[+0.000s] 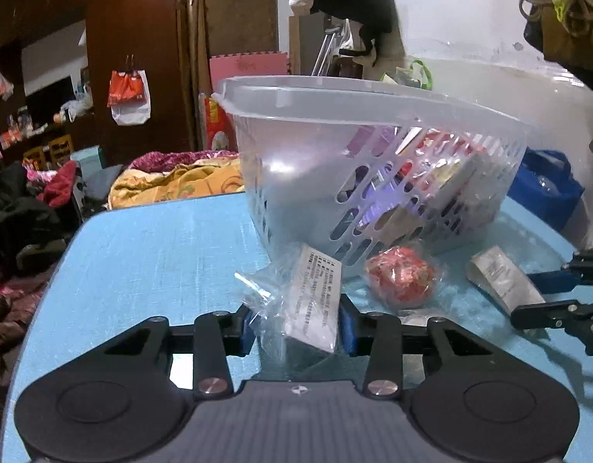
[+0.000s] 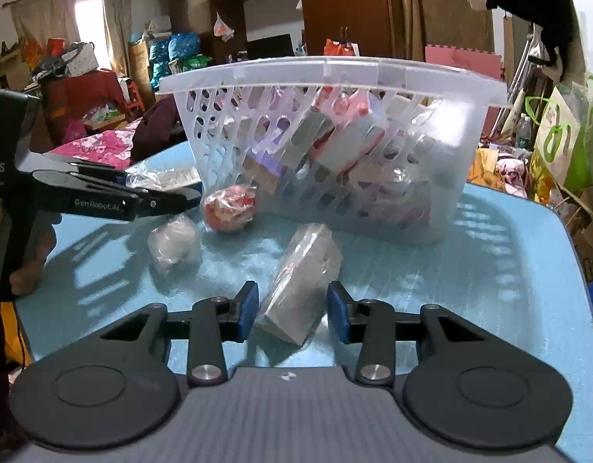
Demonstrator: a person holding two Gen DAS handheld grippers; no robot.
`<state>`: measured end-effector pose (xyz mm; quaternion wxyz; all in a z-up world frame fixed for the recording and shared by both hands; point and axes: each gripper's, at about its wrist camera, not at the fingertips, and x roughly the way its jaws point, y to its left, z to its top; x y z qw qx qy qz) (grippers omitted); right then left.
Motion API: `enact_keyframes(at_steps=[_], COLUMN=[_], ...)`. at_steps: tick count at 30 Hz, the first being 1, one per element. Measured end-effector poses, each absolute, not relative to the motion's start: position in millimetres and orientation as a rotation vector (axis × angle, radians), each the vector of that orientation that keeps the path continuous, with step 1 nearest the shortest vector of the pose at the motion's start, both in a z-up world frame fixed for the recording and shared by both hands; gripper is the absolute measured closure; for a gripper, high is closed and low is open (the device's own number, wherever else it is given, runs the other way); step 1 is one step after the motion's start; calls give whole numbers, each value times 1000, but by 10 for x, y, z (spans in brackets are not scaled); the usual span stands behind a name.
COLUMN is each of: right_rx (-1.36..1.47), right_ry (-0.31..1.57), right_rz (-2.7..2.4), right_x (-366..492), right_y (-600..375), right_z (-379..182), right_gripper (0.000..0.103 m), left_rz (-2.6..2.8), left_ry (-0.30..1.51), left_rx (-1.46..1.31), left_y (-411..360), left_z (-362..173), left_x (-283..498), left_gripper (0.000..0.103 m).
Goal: Organize objects
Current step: 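Grasp the white-labelled clear packet with the left gripper while the right gripper grasps the grey foil packet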
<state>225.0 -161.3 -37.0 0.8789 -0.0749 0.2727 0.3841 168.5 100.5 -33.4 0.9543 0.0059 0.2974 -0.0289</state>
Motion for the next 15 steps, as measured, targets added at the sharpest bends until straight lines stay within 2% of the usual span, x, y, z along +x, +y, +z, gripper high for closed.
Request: enact_keyframes(at_steps=[8, 15], right_rx=[-96, -12], right_ry=[398, 320], right_rz=[793, 784], right_x=[2081, 1935], right_y=[-1764, -1972], right_z=[-334, -207], right_gripper=[63, 63], left_rz=[-187, -202], left_ry=[363, 303], left_rx=[-120, -131], left_y=[1063, 928], left_z=[-146, -63], left_x=[1043, 849], left_gripper=[58, 58])
